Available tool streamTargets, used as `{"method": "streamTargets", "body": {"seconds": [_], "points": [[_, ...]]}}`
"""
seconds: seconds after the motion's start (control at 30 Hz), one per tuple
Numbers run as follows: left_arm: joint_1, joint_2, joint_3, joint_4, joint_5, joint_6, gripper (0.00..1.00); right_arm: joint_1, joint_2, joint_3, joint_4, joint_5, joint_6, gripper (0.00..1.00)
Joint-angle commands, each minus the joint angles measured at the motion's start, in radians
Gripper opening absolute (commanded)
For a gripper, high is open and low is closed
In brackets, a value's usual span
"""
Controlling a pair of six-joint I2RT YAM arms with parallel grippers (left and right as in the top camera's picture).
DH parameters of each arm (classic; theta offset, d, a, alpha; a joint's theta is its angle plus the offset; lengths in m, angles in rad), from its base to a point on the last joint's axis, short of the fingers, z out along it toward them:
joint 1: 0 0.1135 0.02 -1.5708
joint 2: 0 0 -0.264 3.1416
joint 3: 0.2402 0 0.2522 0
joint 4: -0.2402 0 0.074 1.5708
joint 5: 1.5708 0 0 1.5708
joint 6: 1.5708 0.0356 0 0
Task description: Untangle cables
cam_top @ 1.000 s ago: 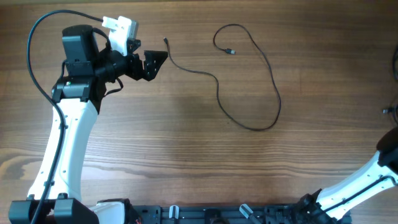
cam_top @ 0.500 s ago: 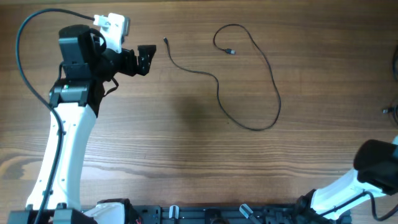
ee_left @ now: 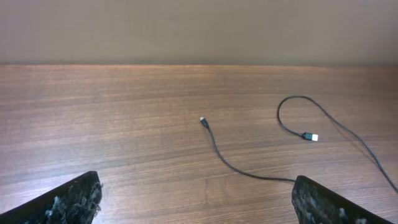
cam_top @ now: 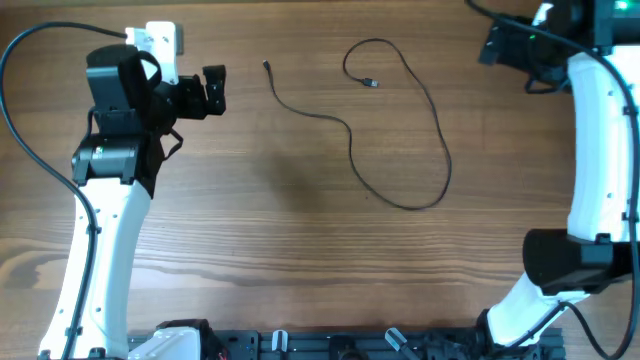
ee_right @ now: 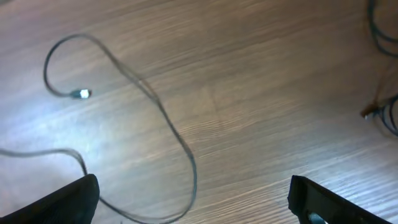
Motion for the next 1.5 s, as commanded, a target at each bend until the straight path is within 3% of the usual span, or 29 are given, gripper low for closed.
{"method": "streamTargets", "body": {"seconds": [0.0, 0.27, 0.43, 0.53, 0.83, 1.0, 1.13, 1.33, 1.47], "points": [[0.001, -0.022, 0.014, -0.001, -0.018, -0.019, 1.0, 0.04, -0.023, 0.016, 0.006, -0.053, -0.116, 1.0], [0.001, -0.021, 0.014, -0.032, -0.106, -0.103, 1.0, 0.046, -0.02, 0.016, 0.015, -0.271, -0.317, 1.0], [0.001, -0.021, 0.014, -0.044, -0.133, -0.137, 1.0, 0.046, 0.017, 0.016, 0.014, -0.293, -0.337, 1.0], [0.001, -0.021, 0.014, -0.043, -0.014, -0.059, 1.0, 0.046, 0.066, 0.016, 0.021, -0.335, -0.364, 1.0], [0.001, -0.009, 0.014, -0.083, -0.016, 0.021, 0.91, 0.046, 0.22, 0.016, 0.103, -0.34, -0.34, 1.0], [0.0, -0.002, 0.014, -0.114, -0.003, 0.084, 0.96, 0.045, 0.285, 0.016, 0.129, -0.342, -0.376, 1.0], [0.0, -0.001, 0.014, -0.13, 0.109, 0.151, 0.98, 0.045, 0.32, 0.016, 0.145, -0.348, -0.406, 1.0], [0.004, 0.016, 0.014, -0.153, 0.46, 0.317, 1.0, 0.045, 0.368, 0.016, 0.159, -0.34, -0.42, 1.0], [0.019, 0.035, 0.014, -0.154, 0.505, 0.317, 1.0, 0.045, 0.39, 0.016, 0.178, -0.339, -0.417, 1.0]]}}
